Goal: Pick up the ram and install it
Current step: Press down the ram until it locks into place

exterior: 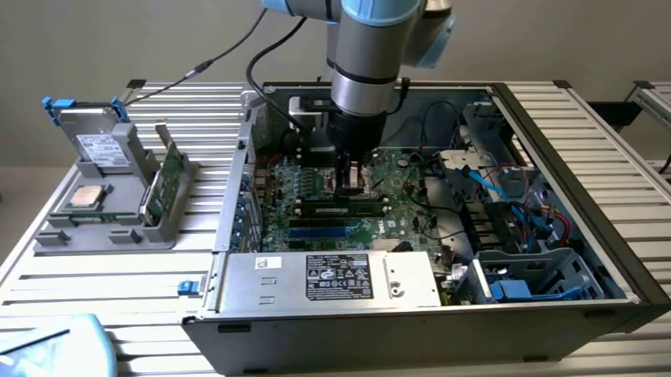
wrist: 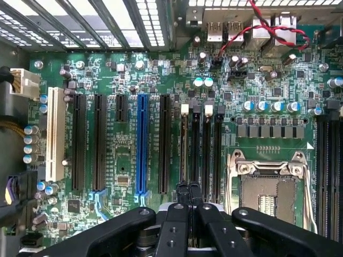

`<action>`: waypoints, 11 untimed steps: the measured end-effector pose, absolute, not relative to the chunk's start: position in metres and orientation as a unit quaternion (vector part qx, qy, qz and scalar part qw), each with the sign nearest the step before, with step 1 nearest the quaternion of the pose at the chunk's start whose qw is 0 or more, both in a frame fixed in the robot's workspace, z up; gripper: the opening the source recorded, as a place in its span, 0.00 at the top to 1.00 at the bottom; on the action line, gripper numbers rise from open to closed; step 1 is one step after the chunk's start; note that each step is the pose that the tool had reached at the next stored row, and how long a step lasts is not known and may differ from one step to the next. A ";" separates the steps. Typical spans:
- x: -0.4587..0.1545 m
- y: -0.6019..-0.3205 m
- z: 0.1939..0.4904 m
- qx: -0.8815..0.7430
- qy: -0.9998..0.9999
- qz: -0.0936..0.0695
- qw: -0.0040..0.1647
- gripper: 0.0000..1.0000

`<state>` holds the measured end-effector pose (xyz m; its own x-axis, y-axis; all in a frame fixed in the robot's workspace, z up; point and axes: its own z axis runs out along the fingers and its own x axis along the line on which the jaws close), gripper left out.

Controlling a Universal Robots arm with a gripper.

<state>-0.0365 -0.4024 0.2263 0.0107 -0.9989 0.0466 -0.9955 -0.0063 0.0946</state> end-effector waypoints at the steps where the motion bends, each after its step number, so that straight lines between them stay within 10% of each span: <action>1: -0.037 -0.402 0.225 0.709 -0.703 -0.017 0.050 0.89; 11: -0.033 -0.403 0.238 0.709 -0.703 -0.017 0.049 0.89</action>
<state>-0.0327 -0.4028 0.2375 0.0108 -0.9989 0.0450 -0.9956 -0.0065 0.0939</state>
